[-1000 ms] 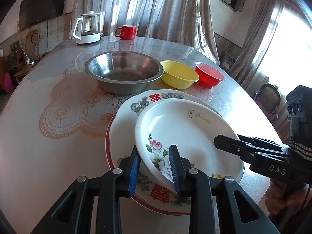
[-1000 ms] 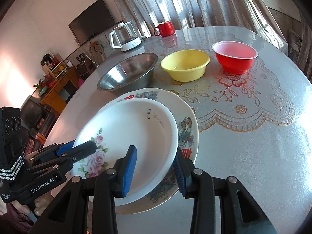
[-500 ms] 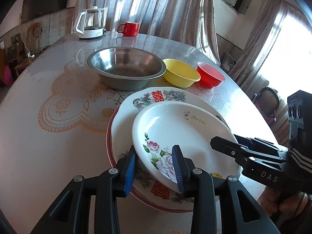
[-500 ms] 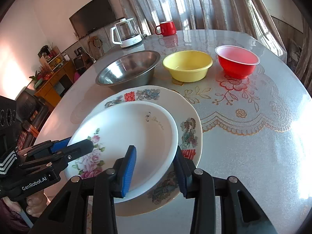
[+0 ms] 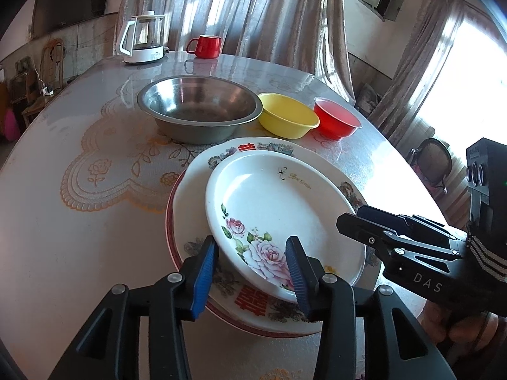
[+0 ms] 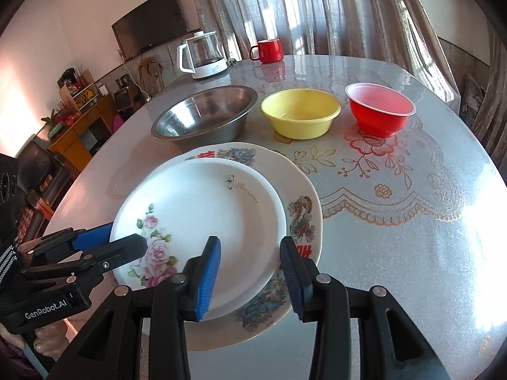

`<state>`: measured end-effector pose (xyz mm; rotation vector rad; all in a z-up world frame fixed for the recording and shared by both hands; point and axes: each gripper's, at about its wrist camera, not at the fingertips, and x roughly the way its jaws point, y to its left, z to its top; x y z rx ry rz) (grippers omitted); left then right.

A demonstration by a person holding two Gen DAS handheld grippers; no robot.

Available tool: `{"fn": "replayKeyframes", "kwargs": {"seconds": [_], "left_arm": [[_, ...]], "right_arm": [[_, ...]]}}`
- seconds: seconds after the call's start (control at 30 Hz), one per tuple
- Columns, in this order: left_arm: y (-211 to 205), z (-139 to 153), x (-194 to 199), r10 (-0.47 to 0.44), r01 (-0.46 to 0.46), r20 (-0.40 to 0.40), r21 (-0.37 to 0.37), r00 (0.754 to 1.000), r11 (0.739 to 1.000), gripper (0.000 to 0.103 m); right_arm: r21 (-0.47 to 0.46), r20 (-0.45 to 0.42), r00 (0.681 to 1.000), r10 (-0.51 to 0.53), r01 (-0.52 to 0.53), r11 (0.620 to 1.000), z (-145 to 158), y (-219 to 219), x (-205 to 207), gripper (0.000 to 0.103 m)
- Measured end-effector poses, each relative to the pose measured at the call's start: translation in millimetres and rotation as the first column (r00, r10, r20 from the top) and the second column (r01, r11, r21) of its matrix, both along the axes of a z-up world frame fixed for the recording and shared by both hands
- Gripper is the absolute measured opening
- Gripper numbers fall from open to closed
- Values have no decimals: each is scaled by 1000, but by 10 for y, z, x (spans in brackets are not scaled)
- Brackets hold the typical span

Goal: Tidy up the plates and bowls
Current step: 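Open the left tool to release the pink-rose plate on the stack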

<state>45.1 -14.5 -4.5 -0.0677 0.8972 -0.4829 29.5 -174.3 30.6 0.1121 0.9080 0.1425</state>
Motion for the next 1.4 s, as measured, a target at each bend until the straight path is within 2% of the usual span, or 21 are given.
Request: {"fn": "replayKeyframes", "kwargs": {"seconds": [0.33,0.53,0.63,0.93,1.4], "left_arm": [[1,19,-48,0,0,-3,3,1000,1000,44],[5,68,-92,-1,1,20,3,1000,1000,44],[-35,95,-118,-3,1,47,29,999,1000,45],[14,33,-74,18,-18,11,24,1000,1000,45],[69,56,-58,38,-38,10,11,999,999,49]], "right_arm": [[8,-4,1000,-8,8,1000,3,-21,-5,41],[7,1,1000,-10,10,1000,-3,-13,-8,41],[5,1,1000,-11,11,1000,-1,-7,-5,41],[0,5,1000,-10,10,1000,-6,-11,-14,42],[0,3,1000,-9,9,1000,-7,-9,-14,42]]}}
